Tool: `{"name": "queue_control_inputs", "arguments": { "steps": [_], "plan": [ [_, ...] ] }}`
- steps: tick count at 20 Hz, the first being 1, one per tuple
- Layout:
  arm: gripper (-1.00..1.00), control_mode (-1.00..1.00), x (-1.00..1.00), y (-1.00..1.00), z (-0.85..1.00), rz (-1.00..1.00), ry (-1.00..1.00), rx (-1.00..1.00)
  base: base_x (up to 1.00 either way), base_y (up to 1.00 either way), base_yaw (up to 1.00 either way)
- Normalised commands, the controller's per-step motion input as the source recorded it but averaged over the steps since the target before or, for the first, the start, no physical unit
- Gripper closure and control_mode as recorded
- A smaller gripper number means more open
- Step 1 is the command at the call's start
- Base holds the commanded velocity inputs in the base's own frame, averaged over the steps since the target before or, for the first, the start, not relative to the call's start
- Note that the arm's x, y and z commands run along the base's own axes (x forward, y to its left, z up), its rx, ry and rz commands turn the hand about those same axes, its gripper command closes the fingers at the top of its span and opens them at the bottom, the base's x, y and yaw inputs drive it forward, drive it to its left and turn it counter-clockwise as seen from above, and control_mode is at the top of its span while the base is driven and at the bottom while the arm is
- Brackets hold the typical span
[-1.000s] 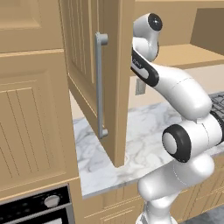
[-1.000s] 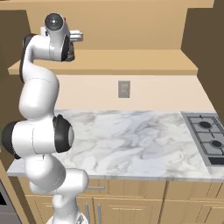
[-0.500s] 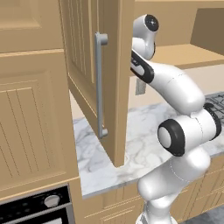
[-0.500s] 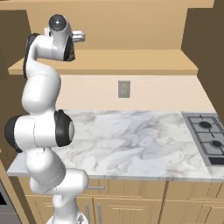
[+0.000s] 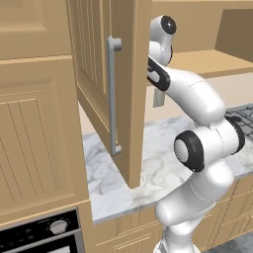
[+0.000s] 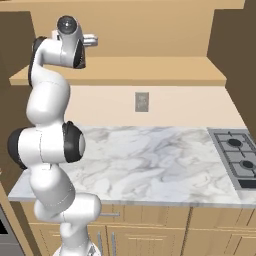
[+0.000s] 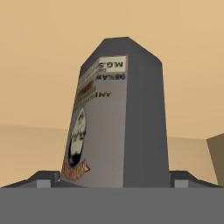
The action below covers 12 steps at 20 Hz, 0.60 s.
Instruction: There is a bowl on the dining counter. Grab a lemon wedge from the fridge and place it in the bowl. Then get the liquor bottle and glass cup from the cabinet and place them next to the bowl.
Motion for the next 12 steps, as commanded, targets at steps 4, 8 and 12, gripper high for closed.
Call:
{"name": "queue_control_inputs", "arguments": {
  "steps": [4, 8, 12],
  "plan": [
    [1.0, -1.0, 0.0, 0.07, -0.02, 0.0, 0.04, -0.07, 0.0, 0.0, 0.0],
    [1.0, -1.0, -0.12, 0.0, -0.01, 0.0, 0.0, -0.06, 0.0, 0.0, 0.0],
    [1.0, -1.0, -0.82, -0.2, 0.0, 0.0, -0.1, 0.0, 0.0, 0.0, 0.0]
  ]
}}
